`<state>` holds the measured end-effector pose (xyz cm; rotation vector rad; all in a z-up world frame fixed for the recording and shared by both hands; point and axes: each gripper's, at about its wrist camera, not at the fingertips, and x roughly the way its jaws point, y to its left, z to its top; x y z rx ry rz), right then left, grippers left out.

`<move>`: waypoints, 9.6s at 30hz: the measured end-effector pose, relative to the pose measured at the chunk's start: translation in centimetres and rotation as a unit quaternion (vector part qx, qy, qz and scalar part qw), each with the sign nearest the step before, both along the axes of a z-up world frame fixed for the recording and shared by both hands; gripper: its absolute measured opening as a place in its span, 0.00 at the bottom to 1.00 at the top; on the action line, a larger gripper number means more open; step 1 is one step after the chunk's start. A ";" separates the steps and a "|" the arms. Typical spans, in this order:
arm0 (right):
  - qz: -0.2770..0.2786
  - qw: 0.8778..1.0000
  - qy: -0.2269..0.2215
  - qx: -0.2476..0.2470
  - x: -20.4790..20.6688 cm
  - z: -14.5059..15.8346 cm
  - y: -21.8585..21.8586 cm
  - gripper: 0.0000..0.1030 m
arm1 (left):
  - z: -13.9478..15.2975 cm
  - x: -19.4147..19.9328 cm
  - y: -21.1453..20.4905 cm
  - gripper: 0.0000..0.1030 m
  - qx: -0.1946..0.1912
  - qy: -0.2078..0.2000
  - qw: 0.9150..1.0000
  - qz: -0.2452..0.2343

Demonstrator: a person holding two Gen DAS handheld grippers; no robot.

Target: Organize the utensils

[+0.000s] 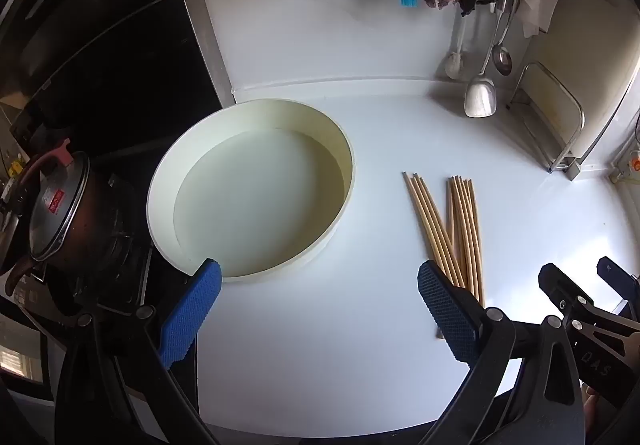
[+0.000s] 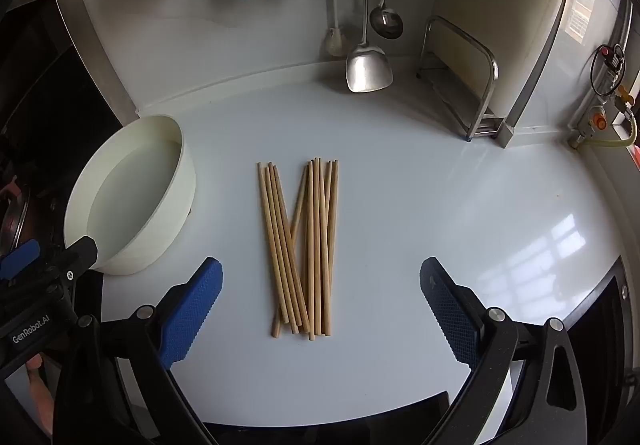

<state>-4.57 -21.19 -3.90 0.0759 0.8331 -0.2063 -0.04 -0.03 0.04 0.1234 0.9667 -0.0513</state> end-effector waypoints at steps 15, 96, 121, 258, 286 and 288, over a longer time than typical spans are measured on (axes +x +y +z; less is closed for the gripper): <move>0.000 1.000 -0.002 0.002 0.1 0.2 0.0 0.92 | 0.0 0.3 0.2 0.94 -0.003 0.007 1.000 0.003; -0.006 1.000 -0.005 0.004 0.6 0.4 0.8 0.92 | -0.2 0.6 0.6 0.94 -0.005 0.006 1.000 -0.003; 0.037 0.999 -0.010 0.023 -0.1 -5.9 -9.3 0.92 | -7.7 0.0 -6.5 0.94 -0.046 0.008 0.999 -0.012; 0.203 0.977 -0.065 0.003 7.7 0.2 0.0 0.06 | -2.2 3.0 1.7 0.07 -0.056 -0.037 0.996 0.059; 0.175 0.981 0.083 0.021 22.3 -8.0 20.1 0.06 | -11.9 14.3 14.7 0.07 -0.049 0.086 0.995 -0.019; 0.169 0.981 0.092 0.019 22.9 -8.5 20.3 0.06 | -12.3 14.4 14.5 0.07 -0.046 0.092 0.994 -0.022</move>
